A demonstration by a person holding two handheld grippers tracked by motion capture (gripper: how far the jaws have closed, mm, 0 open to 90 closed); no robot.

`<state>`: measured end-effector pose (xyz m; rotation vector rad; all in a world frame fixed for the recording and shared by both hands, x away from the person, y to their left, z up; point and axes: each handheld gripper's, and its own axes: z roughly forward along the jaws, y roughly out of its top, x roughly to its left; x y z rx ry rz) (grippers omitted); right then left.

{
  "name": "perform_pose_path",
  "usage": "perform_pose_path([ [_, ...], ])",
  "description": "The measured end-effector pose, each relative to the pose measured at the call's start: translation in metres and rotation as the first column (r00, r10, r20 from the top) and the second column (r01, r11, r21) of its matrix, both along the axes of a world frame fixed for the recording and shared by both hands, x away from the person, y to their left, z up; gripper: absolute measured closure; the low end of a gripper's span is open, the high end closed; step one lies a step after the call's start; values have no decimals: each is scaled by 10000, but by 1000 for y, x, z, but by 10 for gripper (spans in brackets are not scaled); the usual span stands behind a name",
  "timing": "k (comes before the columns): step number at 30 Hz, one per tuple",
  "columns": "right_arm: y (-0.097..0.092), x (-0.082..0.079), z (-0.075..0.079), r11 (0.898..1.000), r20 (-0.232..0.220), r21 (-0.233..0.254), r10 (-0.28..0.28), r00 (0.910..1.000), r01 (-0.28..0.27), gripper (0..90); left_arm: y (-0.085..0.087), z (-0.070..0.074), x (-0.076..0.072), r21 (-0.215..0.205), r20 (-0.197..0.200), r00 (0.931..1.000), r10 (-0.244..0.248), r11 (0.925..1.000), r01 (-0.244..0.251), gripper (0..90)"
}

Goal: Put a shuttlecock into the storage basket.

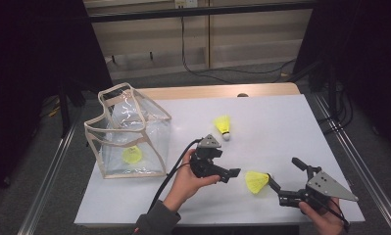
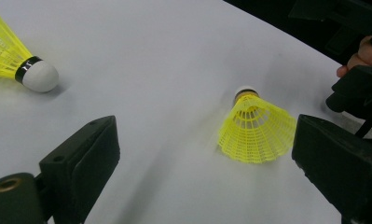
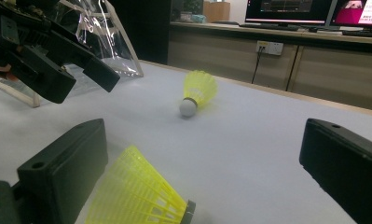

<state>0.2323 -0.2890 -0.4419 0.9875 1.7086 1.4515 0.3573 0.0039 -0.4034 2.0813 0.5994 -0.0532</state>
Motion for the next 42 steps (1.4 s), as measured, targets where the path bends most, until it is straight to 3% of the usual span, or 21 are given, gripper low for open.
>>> perform_pose_path([
  [42, -2, -1, 0, 10000, -14, 29, -61, 10000, 61, 9, -23, -17, 0, 162, 126, 9995, -289, 9995, 287, 87],
])
